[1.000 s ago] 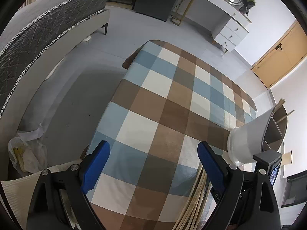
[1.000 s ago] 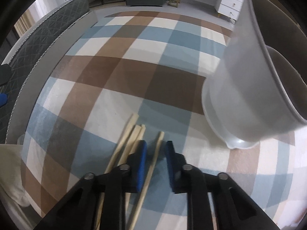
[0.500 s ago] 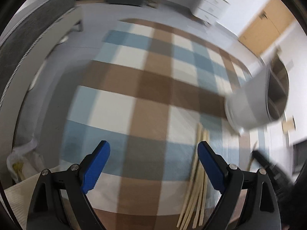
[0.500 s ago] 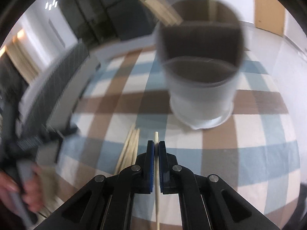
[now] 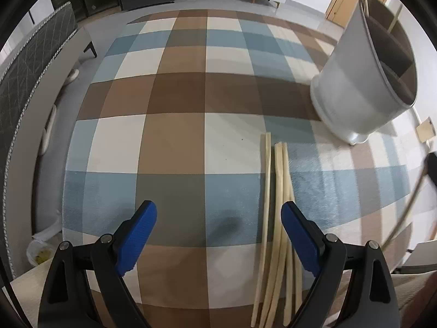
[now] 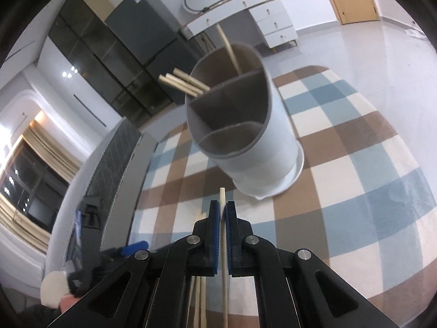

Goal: Organize utensils
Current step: 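Lower the left gripper and grasp chopsticks while the right gripper holds its chopstick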

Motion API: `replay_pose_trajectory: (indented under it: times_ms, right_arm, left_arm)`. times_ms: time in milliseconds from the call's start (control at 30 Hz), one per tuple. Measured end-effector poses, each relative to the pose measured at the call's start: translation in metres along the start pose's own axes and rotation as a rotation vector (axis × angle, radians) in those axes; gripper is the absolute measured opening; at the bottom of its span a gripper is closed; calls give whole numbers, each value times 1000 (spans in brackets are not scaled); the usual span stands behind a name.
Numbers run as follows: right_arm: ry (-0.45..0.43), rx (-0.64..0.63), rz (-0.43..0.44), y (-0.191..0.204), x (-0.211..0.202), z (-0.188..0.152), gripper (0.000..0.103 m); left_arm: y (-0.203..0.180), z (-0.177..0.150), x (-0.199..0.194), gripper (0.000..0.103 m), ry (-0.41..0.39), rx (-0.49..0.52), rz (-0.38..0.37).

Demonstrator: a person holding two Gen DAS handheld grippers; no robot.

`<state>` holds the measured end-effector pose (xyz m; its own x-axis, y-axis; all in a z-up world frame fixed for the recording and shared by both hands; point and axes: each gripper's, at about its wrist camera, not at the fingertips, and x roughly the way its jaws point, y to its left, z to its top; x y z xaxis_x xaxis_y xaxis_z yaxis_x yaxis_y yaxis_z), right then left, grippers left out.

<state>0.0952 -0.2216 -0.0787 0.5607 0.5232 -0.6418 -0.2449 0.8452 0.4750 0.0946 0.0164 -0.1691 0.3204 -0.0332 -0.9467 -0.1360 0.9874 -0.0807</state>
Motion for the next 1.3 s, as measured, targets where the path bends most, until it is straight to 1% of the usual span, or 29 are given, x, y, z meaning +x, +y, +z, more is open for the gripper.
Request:
replay_pose_trajectory:
  times_ms: [200,367,433,600,667,700,800,867,933,967,1033,1067,1100,1133,1167,1233,1300]
  right_arm:
    - [-44,9,-4,-3,-11,5,3]
    - [-65,7,-1,-2,-14,9,3]
    - [-66,11,7,-2,-14,10,3]
    - [-65,15,13,-3,-14,12,3]
    - [-66,14,13,-2,-15,12,3]
    - [-64,16,15,-2,-15,12,3]
    - [-63,13,13,-1,-16,14,3]
    - [-70,12,25,0,-18,15,3]
    - [-74,6,23,1,-18,17,3]
    - [-74,7,25,1,-17,17,3]
    - [-67,5,27,2,-15,17,4]
    - [-64,2,24,3,-14,17,3]
    - [-62,-1,24,3,-13,17,3]
    - [-59,-4,22,3,-12,17,3]
    - [-58,-7,20,4,-11,17,3]
    - [-53,-11,16,4,-9,18,4]
    - [-51,-8,15,4,-8,18,3]
  left_arm:
    - [-4,-5,7,89,10,21,49]
    - [-2,-1,15,90,26,7,59]
    - [-3,4,17,89,26,-3,41]
    - [-17,13,20,89,30,47,47]
    - [-19,17,21,89,28,55,67]
    - [-19,20,22,87,29,48,66]
    - [-18,28,24,77,31,31,22]
    - [-23,33,25,69,28,55,35]
    - [-28,36,25,57,18,85,44]
    - [-30,38,25,54,19,92,40]
    - [-32,40,23,33,11,96,35]
    - [-34,41,23,28,9,101,29]
    - [-35,41,23,17,5,107,23]
    - [-35,40,23,8,2,110,17]
    - [-36,40,23,5,0,114,8]
    - [-36,39,22,5,-3,112,4]
    - [-33,39,21,3,-4,90,-22]
